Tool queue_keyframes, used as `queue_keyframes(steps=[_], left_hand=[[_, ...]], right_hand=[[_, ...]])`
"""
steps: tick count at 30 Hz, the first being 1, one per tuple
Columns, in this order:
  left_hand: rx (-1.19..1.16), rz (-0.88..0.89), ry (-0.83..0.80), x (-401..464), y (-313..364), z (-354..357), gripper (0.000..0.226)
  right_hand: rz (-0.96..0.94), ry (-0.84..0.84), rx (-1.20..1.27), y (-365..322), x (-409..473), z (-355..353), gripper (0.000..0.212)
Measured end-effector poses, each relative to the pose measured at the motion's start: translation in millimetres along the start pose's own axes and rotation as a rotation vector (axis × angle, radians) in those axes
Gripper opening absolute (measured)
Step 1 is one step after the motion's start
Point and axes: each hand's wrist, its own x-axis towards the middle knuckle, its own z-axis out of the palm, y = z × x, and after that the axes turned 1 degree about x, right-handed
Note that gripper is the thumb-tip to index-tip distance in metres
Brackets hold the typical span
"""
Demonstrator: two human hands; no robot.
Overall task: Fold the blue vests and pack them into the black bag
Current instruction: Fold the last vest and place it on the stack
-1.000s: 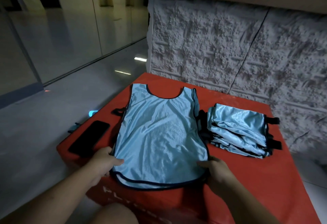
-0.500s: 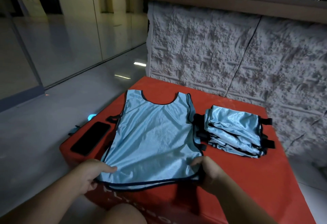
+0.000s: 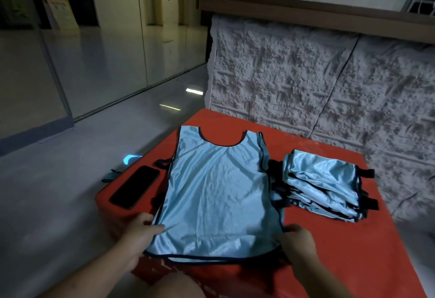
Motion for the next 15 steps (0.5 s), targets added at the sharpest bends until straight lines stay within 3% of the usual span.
queue_keyframes(steps=[2,4,7,8,12,15], left_hand=[[-0.008,0.016,-0.017,0,-5,3,0.005],[-0.031,0.006,-0.022,-2,-5,7,0.007],[-0.103,-0.025,-0.045,-10,2,12,0.015],[-0.125,-0.038,-0.05,-12,4,13,0.017],[-0.172,-0.013,-0.079,-24,11,15,0.018],[-0.212,0.008,-0.104,-30,14,11,0.019]], right_hand=[[-0.027,-0.046,-0.124,5,1,-3,0.009],[-0.08,-0.041,-0.224,7,-1,-9,0.011],[-0.229,-0.047,-0.29,9,0,-12,0.049],[-0.263,-0.056,-0.295,10,0,-12,0.053],[-0.23,-0.073,-0.343,14,-3,-13,0.021],[-0.197,-0.102,-0.364,20,-1,-13,0.023]])
